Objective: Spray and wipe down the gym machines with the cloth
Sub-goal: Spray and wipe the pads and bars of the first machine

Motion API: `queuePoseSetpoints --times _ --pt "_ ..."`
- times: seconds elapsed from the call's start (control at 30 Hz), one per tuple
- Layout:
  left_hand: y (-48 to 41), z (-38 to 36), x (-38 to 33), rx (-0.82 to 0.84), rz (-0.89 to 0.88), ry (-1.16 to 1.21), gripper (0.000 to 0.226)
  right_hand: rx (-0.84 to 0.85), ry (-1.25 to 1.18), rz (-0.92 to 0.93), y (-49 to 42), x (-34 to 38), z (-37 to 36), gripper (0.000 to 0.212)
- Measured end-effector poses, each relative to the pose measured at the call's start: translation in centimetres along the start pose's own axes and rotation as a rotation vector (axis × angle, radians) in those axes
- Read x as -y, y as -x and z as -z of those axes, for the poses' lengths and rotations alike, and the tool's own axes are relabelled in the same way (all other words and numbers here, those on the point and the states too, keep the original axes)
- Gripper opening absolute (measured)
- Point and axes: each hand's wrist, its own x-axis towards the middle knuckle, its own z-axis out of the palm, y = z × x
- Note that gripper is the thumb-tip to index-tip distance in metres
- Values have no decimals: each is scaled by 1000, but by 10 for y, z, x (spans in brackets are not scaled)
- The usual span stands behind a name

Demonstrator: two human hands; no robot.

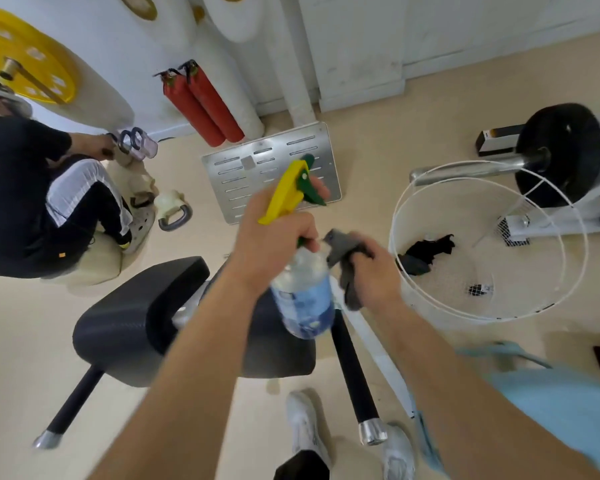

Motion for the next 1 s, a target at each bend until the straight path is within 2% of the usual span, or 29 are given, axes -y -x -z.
queuePoseSetpoints --times 0.07,0.13,0.17,0.33,0.43,0.53,0.7,0.8,0.9,1.0 --pt "-12 26 -15 77 -38 -83 59 104 37 -12 18 -18 -37 43" --pt "-35 57 -16 166 -80 -145 53 223 88 -9 37 -33 -69 38" --pt "-47 72 -15 220 -102 -200 50 247 115 -4 43 -38 -78 42" --pt "-110 120 21 466 -139 -503 56 231 131 -91 -6 -43 -94 38" --pt "-140 126 51 558 -142 -559 59 232 38 -121 -54 -43 -106 36" --pt "-166 128 84 625 -149 -601 58 212 59 -152 -99 -47 -113 38" --pt "-191 127 125 691 -128 -643 52 136 -40 -334 -138 -66 -117 31" --pt "-192 128 135 708 -94 -679 49 58 -120 -314 -105 -62 -112 30" --pt "-188 130 138 752 -84 -719 54 60 -216 -296 -33 -58 -99 32" --pt "-178 128 134 777 -97 -761 58 -27 -100 -270 31 -52 -91 34"
